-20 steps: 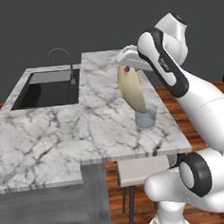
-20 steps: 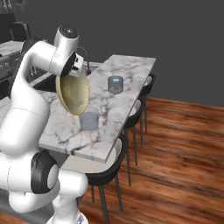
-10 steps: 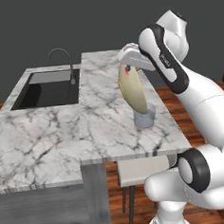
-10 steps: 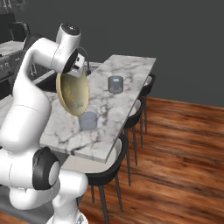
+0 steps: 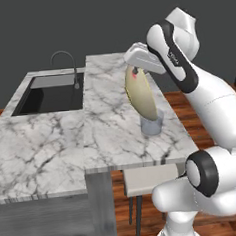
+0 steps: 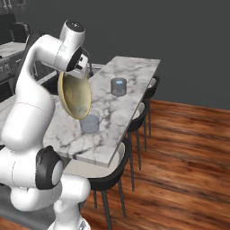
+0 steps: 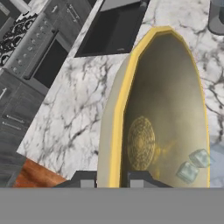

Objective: There are four ice cubes in the ice bowl. Place two ice cubes in each glass of water.

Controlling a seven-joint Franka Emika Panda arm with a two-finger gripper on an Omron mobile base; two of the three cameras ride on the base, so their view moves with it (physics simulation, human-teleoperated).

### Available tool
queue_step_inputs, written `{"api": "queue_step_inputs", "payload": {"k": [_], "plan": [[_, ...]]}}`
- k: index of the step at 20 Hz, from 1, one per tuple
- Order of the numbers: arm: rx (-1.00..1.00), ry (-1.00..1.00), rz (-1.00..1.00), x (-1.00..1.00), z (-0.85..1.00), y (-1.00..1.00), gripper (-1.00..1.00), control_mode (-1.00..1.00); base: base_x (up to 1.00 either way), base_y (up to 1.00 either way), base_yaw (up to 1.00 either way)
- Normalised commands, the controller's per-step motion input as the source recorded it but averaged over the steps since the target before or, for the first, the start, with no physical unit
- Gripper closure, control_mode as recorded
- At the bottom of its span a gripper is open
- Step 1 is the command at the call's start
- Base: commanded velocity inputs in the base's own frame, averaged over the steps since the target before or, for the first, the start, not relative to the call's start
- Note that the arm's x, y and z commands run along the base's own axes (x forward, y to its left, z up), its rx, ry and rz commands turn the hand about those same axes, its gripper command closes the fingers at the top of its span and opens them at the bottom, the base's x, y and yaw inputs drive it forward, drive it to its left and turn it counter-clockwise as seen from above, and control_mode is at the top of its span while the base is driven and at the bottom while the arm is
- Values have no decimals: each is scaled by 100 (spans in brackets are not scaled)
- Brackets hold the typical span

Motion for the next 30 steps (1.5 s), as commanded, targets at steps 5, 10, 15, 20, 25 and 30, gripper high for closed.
{"api": "queue_step_inputs", "payload": {"k": [5,10,15,20,25,30], "plan": [[1,6,0,0,1,-1,100,-100,0,0,0],[1,7,0,0,1,-1,100,-100,0,0,0],[1,7,0,0,10,0,100,-100,0,0,0],[0,4,0,0,13,0,100,-100,0,0,0],[0,3,1,0,7,0,100,-100,0,0,0],[1,1,2,0,1,0,100,-100,0,0,0]]}}
